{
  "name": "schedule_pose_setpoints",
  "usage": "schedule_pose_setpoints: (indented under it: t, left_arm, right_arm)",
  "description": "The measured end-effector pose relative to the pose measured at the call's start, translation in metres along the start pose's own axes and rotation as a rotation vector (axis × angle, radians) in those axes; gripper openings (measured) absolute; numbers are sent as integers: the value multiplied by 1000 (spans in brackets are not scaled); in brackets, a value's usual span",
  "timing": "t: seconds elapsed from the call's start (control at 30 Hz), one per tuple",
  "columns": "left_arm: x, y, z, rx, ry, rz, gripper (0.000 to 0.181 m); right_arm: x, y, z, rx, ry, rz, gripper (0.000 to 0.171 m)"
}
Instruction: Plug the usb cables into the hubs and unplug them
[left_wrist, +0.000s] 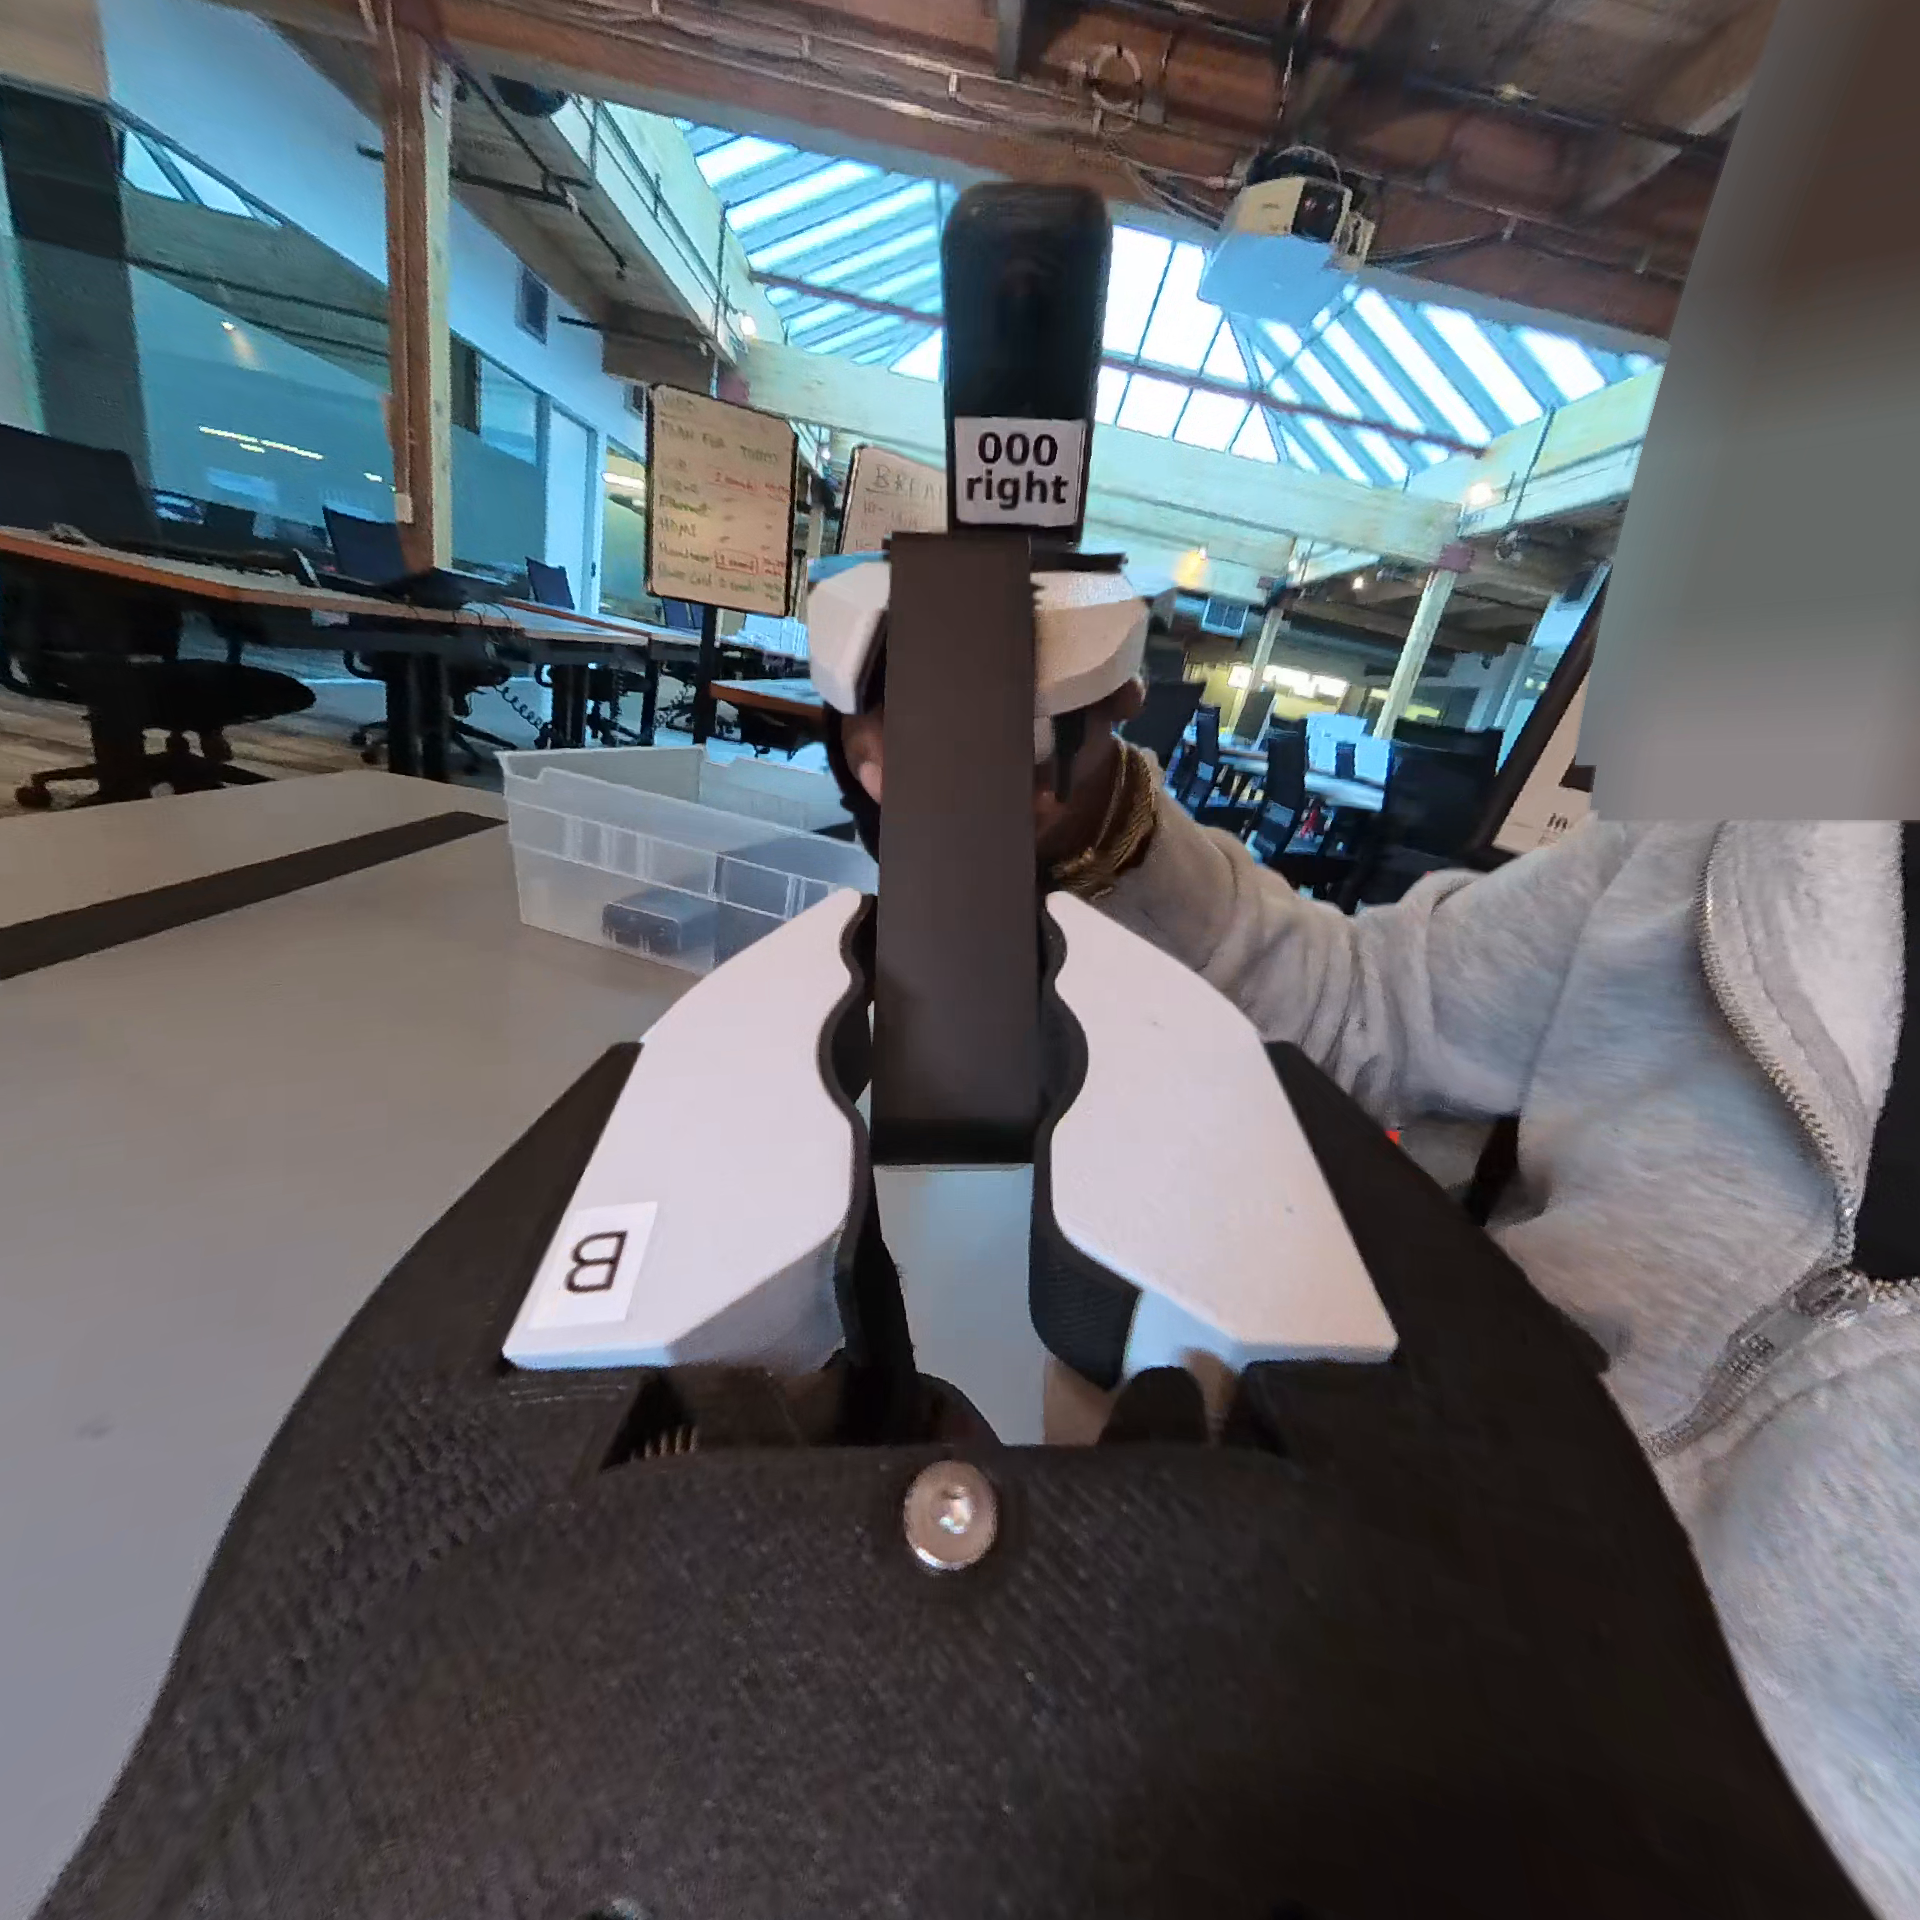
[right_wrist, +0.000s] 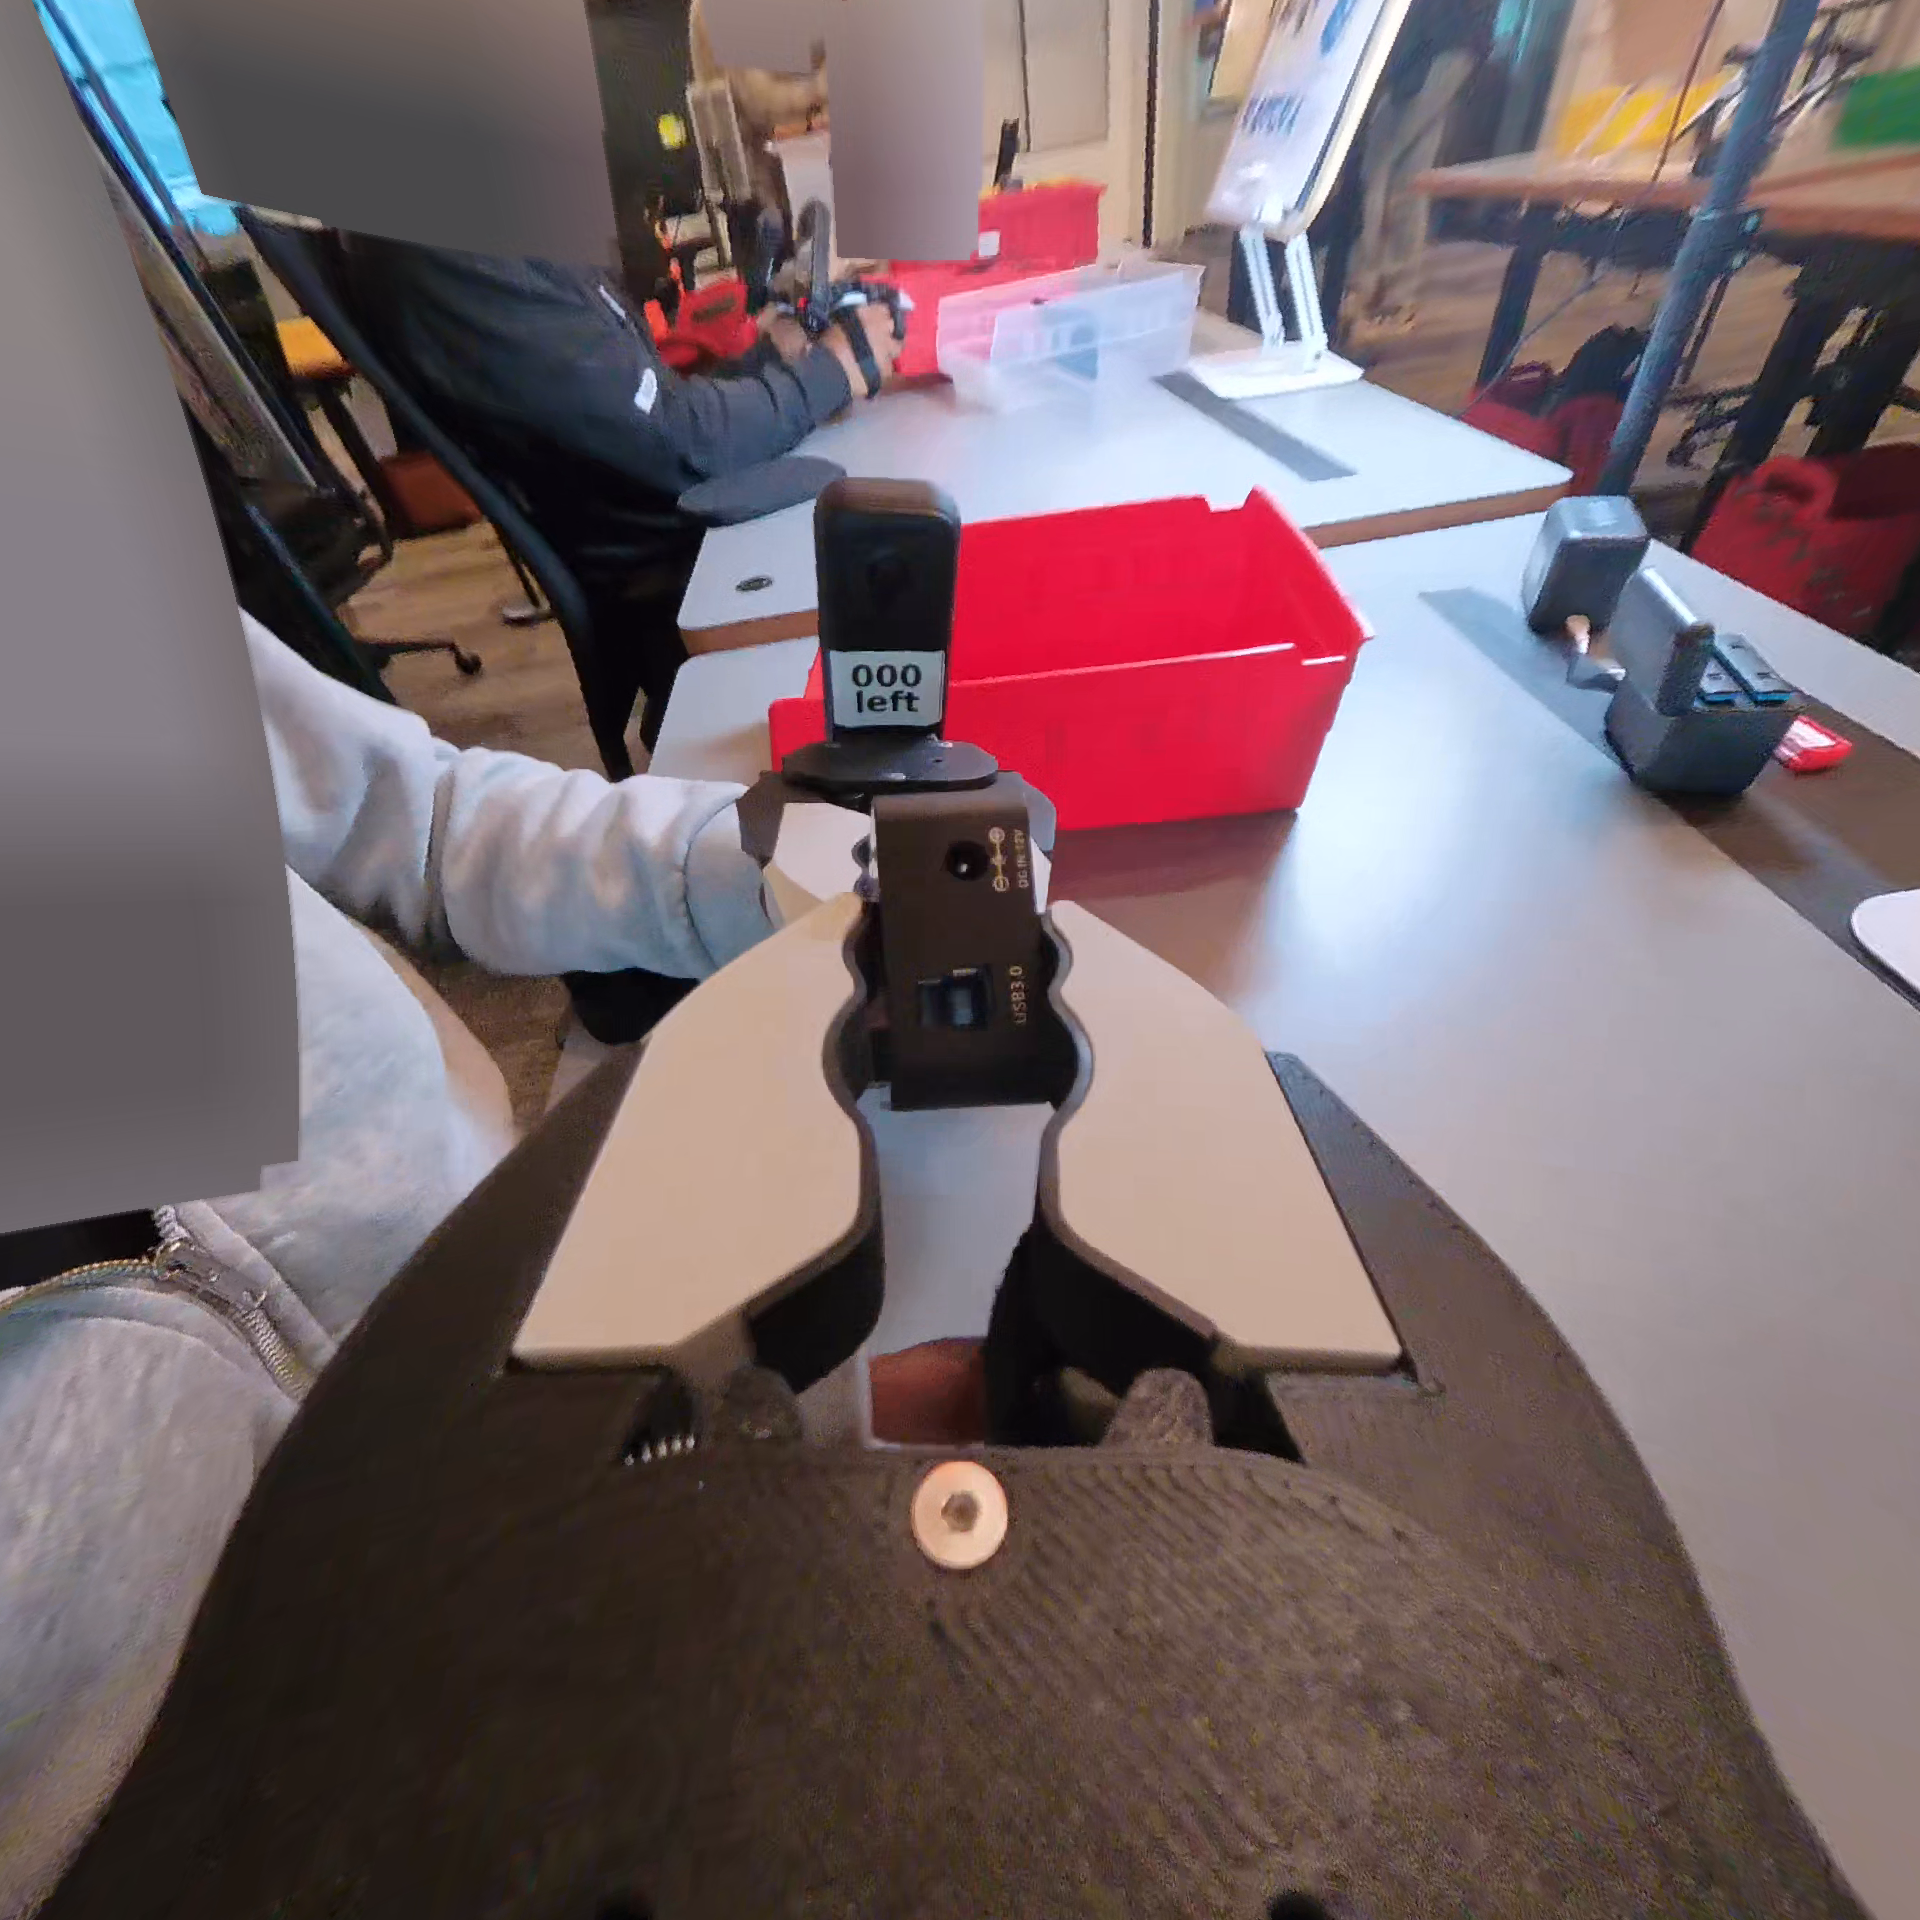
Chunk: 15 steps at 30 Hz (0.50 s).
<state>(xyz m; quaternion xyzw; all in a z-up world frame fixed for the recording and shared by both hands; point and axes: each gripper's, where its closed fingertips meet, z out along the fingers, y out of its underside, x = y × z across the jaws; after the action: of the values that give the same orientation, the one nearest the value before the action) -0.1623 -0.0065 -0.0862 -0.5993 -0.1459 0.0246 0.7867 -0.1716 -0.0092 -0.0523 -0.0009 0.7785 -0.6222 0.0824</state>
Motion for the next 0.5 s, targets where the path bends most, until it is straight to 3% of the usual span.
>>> schedule_pose_setpoints:
  t: [0.13,0.23,0.37,0.43,0.5]
  left_arm:
    - [-14,-13,-2,105,-100,-27,37]
    - [-28,-21,-12,164,-173,-46,45]
    - [-34,-21,-15,162,-200,-57,45]
    - [-35,-14,-12,127,-215,-44,45]
    - [-36,-4,-8,66,-223,-22,45]
  right_arm:
    - [10,-19,-8,-44,86,-50,28]
    - [33,-61,-47,-35,321,-170,28]
    - [84,-113,-159,-90,914,-328,27]
    - [106,-111,-232,-136,1247,-281,27]
    - [123,-82,-299,-186,1508,-150,28]
